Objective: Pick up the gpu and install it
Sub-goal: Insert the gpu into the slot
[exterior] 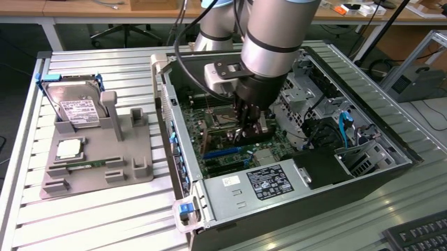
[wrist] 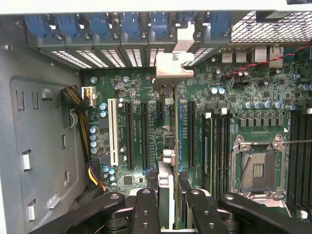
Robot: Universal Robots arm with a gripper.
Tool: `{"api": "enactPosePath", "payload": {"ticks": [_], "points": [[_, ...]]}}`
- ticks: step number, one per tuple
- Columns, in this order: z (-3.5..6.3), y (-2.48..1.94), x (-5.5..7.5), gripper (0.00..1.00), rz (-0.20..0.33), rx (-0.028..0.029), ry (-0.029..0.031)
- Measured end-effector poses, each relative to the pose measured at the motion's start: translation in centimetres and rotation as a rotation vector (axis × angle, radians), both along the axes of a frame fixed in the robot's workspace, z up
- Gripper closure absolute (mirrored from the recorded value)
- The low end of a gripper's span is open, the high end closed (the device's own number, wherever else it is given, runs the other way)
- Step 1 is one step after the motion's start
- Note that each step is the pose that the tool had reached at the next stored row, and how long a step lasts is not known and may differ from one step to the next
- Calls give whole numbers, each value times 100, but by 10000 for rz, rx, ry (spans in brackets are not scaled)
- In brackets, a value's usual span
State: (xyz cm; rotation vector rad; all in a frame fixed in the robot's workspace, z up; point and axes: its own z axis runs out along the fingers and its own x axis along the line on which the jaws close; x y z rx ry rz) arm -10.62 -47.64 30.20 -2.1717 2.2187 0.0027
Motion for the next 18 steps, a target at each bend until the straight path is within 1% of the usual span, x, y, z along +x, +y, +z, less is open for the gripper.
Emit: {"api": "enactPosePath", "payload": {"ticks": [14,18], "points": [[-22,1,-88,73,1,-1,1],[-32,24,-93,73,-74,-1,1]]}}
